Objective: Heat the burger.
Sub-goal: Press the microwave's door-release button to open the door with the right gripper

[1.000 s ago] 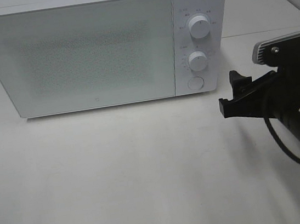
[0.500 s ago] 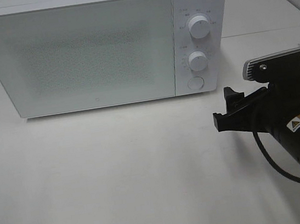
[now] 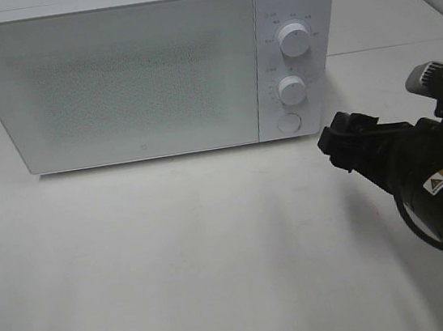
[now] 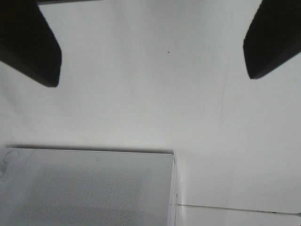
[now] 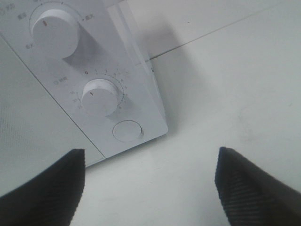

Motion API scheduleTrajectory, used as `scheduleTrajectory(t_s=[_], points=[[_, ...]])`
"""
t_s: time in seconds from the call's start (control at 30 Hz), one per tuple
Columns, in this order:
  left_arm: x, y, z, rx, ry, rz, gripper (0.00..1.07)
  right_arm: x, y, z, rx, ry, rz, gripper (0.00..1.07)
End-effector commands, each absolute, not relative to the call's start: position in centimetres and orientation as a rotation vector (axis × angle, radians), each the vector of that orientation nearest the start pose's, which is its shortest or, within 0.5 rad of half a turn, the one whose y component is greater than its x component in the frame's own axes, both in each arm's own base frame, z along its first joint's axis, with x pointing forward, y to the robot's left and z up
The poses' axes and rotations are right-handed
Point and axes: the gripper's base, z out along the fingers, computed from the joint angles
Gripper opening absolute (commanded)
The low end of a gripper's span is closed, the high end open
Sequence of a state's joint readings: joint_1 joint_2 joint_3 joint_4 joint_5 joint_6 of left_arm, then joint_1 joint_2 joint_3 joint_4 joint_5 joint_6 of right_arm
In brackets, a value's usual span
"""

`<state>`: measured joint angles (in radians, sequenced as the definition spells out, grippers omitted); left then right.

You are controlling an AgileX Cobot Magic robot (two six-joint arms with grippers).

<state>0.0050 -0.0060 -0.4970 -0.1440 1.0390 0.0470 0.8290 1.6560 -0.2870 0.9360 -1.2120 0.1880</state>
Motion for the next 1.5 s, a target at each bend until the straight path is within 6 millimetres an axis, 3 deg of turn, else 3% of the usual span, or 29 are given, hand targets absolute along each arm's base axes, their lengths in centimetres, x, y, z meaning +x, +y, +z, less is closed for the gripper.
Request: scheduleTrajectory(t_s=[0.03, 0.2, 0.3, 0.53, 0.6, 0.63, 0.7, 0.73, 0.77, 0.83, 0.87, 1.13, 1.33, 1.5], points=[[-0.8, -1.2, 27.9, 0.050, 1.991, -0.146, 0.98, 19.5, 11.3, 15.2, 0.610, 1.662, 0.467, 0.75], [-0.8, -1.2, 27.9, 0.050, 1.991, -0.146, 0.98, 19.5, 11.3, 15.0, 0.800, 1.626, 0.620, 0.74], [-0.8, -1.2, 27.9, 0.050, 1.991, -0.146, 0.98, 19.4, 11.4, 14.7, 1.016, 1.568, 0.785, 0.70], [-0.8, -1.2, 27.9, 0.050, 1.991, -0.146, 0.98, 19.4, 11.5, 14.6, 1.194, 1.504, 0.919, 0.57], [-0.8, -1.2, 27.9, 0.050, 1.991, -0.146, 0.98, 19.4, 11.5, 14.5, 1.236, 1.485, 0.949, 0.46], [-0.8, -1.2, 27.9, 0.050, 1.991, -0.146, 0.98, 19.4, 11.5, 14.5, 1.236, 1.485, 0.949, 0.46], [-0.8, -1.2, 27.9, 0.050, 1.991, -0.146, 0.98, 19.3, 11.5, 14.3, 1.287, 1.479, 0.975, 0.30], [-0.8, -1.2, 27.9, 0.050, 1.991, -0.146, 0.98, 19.3, 11.5, 14.3, 1.287, 1.479, 0.975, 0.30], [-0.8, -1.2, 27.9, 0.050, 1.991, -0.146, 0.98, 19.3, 11.6, 14.2, 1.321, 1.484, 0.985, 0.17], [-0.8, -1.2, 27.9, 0.050, 1.991, -0.146, 0.98, 19.2, 11.6, 14.0, 1.340, 1.491, 0.988, 0.11], [-0.8, -1.2, 27.9, 0.050, 1.991, -0.146, 0.98, 19.2, 11.7, 13.8, 1.360, 1.516, 0.981, 0.01], [-0.8, -1.2, 27.9, 0.050, 1.991, -0.146, 0.98, 19.3, 11.9, 13.7, 1.376, 1.540, 0.977, 0.00], [-0.8, -1.2, 27.9, 0.050, 1.991, -0.146, 0.98, 20.4, 13.2, 14.1, 1.335, 1.544, 0.989, 0.00], [-0.8, -1.2, 27.9, 0.050, 1.991, -0.146, 0.98, 21.6, 14.8, 13.0, 1.333, 1.562, 1.009, 0.00]])
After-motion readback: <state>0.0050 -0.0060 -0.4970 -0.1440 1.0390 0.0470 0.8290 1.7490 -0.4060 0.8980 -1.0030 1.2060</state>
